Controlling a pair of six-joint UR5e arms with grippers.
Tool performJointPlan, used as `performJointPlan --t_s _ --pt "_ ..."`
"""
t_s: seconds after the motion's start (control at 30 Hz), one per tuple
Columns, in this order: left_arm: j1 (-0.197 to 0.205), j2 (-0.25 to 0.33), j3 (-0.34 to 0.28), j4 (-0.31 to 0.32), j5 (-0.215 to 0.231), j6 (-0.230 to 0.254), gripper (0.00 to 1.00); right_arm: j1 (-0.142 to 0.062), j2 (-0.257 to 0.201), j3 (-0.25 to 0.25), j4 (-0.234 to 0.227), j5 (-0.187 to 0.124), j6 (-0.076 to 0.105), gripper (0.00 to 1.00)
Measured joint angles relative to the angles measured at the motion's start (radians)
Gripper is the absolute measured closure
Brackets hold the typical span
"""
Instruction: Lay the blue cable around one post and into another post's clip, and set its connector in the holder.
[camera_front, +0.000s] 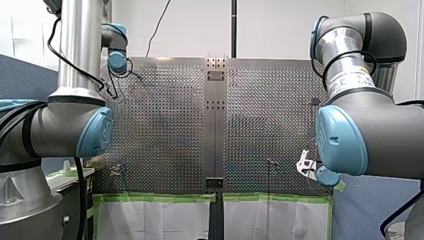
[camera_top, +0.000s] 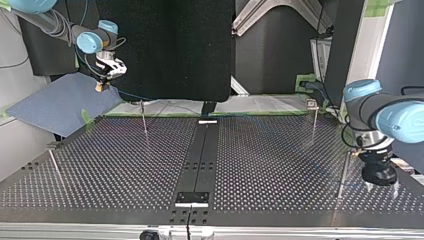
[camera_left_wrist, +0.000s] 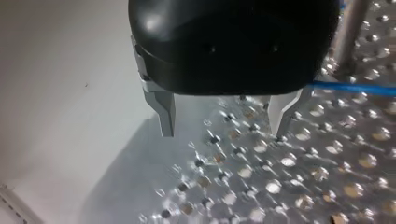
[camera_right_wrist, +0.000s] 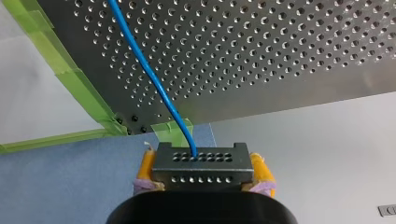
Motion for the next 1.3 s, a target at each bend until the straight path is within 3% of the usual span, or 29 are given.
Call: performJointPlan --t_s 0.4,0.77,1.3 --pt "0.021 -0.001 -0.091 0.096 0.073 -0.056 0.00 0.000 0.000 0.000 -0.001 0.000 -0.003 1.00" --pt "0.040 -0.001 -0.151 0.180 0.140 -0.138 0.00 0.000 0.000 0.000 0.000 0.000 -0.003 1.00" --pt "0.078 -0.001 -0.170 0.103 0.288 -0.294 0.00 0.000 0.000 0.000 0.000 -0.001 -0.003 1.00"
